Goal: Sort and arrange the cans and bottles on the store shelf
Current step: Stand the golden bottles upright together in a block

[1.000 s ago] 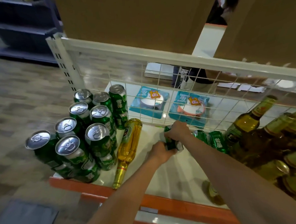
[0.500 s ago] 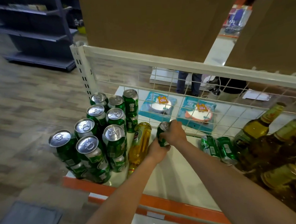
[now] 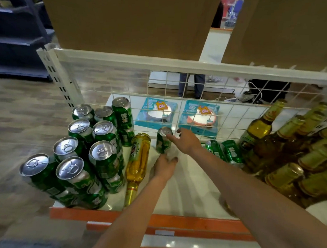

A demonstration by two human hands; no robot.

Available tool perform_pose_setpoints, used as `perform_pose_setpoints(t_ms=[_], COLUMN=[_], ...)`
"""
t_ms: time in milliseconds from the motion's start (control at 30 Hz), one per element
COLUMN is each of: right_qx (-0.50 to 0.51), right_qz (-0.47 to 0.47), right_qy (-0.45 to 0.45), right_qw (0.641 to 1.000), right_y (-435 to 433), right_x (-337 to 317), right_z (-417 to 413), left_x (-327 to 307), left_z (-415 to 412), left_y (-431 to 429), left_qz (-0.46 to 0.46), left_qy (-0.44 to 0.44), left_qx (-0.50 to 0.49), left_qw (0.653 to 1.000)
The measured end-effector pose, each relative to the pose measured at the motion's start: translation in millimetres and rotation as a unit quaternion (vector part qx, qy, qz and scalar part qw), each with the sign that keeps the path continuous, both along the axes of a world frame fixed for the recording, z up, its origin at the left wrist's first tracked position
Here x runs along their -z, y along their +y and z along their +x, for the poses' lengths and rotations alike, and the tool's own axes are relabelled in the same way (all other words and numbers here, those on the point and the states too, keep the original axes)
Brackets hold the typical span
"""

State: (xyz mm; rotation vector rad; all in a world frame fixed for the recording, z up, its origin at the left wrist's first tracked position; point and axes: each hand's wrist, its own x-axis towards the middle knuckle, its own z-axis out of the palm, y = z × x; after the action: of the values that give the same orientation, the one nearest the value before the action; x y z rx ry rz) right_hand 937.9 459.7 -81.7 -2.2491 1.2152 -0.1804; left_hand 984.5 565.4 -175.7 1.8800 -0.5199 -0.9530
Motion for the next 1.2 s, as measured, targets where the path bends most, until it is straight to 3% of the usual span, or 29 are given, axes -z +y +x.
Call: perform_pose_setpoints(t_ms=[233, 500, 600, 767, 867, 1000, 1200], right_qx=[0.143, 0.128, 0.108, 0.083, 0.054, 0.001, -0.078], right_qz=[-0.051, -0.067, -0.076, 0.019, 0.032, 0.041, 0.033], right_qy=[0.194, 0.294, 0.274, 0.164, 0.147, 0.133, 0.093], right_qw=[0.969, 0.945, 0.953, 0.983, 0.987, 0.99, 0.992], right_y=[-39.8, -62.3, -56.0, -31.2, -8.2, 21.3, 42.9], right_x=[4.2, 39.0, 30.9, 17.4, 4.8, -10.0, -14.3], right_z=[-68.3, -75.3, -78.2, -68.8, -47.6, -24.7, -12.2], left_x=[-14.2, -12.3, -12.9, -19.3, -29.2, -32.1, -32.6], left_z=[-42.7, -59.1, -45.7, -22.4, -15.2, -10.3, -1.9], left_y=[-8.6, -4.8, 5.0, 21.1, 28.5, 35.0, 37.3], left_qz=[0.069, 0.095, 0.099, 0.094, 0.063, 0.036, 0.016], left_qy=[0.03, -0.006, -0.004, -0.001, 0.01, -0.052, -0.097], left_qx=[0.112, 0.143, 0.133, 0.113, 0.111, 0.095, -0.007], left_qw=[0.991, 0.985, 0.986, 0.989, 0.992, 0.993, 0.995])
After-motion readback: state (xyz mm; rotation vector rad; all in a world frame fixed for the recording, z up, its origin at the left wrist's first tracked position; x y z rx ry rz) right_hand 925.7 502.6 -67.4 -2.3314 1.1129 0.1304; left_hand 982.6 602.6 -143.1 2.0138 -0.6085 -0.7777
